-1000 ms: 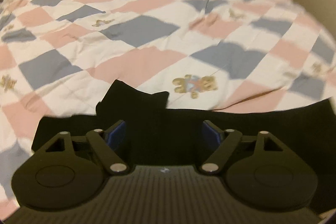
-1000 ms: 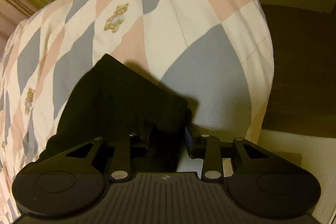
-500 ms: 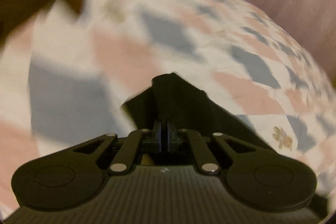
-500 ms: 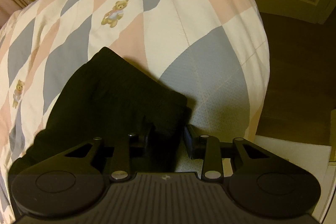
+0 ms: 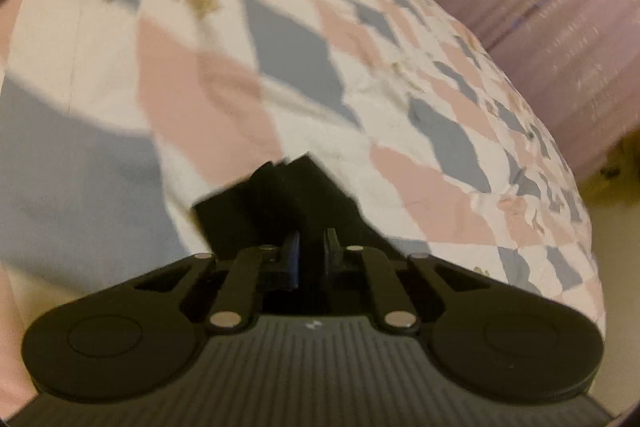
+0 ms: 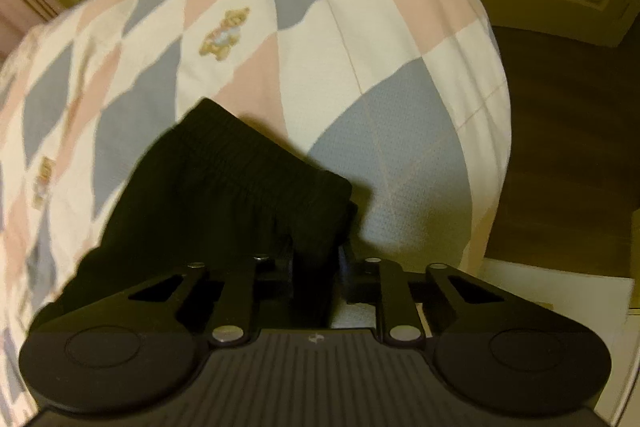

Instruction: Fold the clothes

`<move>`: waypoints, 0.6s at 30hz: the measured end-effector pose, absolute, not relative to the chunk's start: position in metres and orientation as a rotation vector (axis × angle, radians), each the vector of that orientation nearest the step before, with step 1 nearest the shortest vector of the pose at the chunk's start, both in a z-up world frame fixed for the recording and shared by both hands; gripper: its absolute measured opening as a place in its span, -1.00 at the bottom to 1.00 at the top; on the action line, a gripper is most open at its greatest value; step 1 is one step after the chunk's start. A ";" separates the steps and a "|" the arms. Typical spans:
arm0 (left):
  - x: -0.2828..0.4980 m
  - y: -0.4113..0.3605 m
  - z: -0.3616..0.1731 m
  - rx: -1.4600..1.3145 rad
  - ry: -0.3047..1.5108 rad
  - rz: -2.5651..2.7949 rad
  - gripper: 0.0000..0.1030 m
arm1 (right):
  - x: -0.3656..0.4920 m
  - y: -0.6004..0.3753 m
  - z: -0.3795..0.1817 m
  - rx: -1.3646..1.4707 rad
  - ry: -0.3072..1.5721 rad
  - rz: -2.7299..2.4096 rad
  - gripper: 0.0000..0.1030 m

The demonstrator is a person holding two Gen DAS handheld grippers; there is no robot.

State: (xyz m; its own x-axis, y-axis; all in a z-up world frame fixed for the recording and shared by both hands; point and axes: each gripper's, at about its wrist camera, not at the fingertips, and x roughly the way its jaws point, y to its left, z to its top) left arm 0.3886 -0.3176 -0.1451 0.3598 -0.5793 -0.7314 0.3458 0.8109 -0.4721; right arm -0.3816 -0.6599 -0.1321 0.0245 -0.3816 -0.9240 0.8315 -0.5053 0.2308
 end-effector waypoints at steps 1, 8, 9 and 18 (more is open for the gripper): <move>0.390 -0.321 -0.137 -0.230 1.022 -0.621 -0.85 | -0.382 -0.658 -0.128 1.368 0.480 -1.641 -0.68; 0.395 -0.340 -0.107 -0.041 0.911 -0.731 -0.85 | -0.379 -0.657 -0.096 1.357 0.372 -1.578 -0.89; 0.394 -0.341 -0.111 -0.014 0.919 -0.728 -0.85 | -0.378 -0.658 -0.096 1.341 0.388 -1.578 -0.89; 0.383 -0.315 -0.143 0.063 0.977 -0.690 -0.85 | -0.385 -0.643 -0.115 1.372 0.433 -1.609 -0.89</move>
